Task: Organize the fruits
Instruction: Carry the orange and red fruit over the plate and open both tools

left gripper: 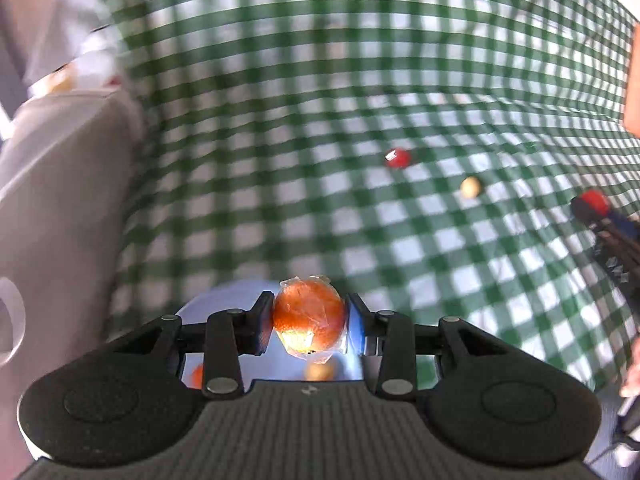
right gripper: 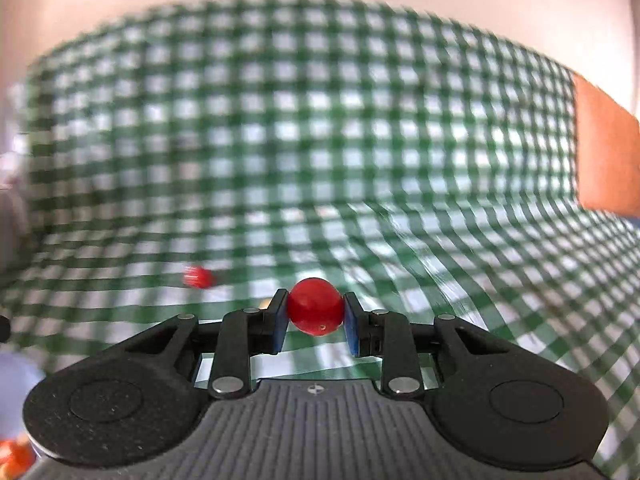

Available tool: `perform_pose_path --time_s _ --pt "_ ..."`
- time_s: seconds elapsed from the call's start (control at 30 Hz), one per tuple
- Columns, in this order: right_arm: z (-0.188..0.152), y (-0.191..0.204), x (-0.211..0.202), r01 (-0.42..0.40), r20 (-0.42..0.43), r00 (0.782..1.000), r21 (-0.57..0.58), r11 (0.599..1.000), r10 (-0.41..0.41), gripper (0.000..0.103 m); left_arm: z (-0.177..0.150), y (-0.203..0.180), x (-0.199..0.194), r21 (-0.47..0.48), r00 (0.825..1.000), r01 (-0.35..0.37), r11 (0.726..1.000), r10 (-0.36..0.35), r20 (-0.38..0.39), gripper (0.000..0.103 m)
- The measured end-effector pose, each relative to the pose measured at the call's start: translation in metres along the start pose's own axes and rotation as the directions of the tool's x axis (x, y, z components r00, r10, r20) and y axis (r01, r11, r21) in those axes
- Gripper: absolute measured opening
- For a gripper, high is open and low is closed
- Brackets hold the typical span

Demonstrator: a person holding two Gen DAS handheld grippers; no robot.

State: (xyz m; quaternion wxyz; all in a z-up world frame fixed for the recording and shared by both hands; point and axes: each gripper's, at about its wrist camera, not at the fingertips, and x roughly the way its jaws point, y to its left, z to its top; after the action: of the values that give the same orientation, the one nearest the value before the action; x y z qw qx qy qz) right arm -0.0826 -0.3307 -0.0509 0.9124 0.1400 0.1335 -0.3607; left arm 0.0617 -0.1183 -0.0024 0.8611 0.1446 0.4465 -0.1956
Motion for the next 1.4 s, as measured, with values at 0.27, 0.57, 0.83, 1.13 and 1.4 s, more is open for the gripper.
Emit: perform_pose_path --time_s 0.27,0.57,0.83,1.13,1.4 --pt "0.008 0.064 -0.100 -0.209 -0.006 0.978 -0.075 0.975 0.209 0.030 -0.068 0.059 -0.080 -0.115 0.998 -0.046 0.992 0.051 0.041 0.042" --pt "0.015 0.128 -0.165 -0.355 -0.036 0.934 -0.169 0.919 0.354 0.030 -0.112 0.102 -0.122 -0.214 0.995 -0.048 0.976 0.065 0.072 0.042" --pt "0.015 0.155 -0.190 -0.412 -0.067 0.911 -0.215 0.885 0.408 0.030 -0.115 0.119 -0.122 -0.264 0.994 -0.037 0.964 0.063 0.087 0.042" --pt "0.001 0.169 -0.167 -0.432 -0.141 0.901 -0.217 0.876 0.409 0.030 -0.105 0.121 -0.100 -0.255 0.996 -0.043 0.966 0.063 0.070 0.042" --pt "-0.011 0.180 -0.119 -0.451 -0.199 0.889 -0.217 0.866 0.413 0.030 -0.084 0.115 -0.055 -0.219 0.998 -0.027 0.975 0.038 0.044 0.042"
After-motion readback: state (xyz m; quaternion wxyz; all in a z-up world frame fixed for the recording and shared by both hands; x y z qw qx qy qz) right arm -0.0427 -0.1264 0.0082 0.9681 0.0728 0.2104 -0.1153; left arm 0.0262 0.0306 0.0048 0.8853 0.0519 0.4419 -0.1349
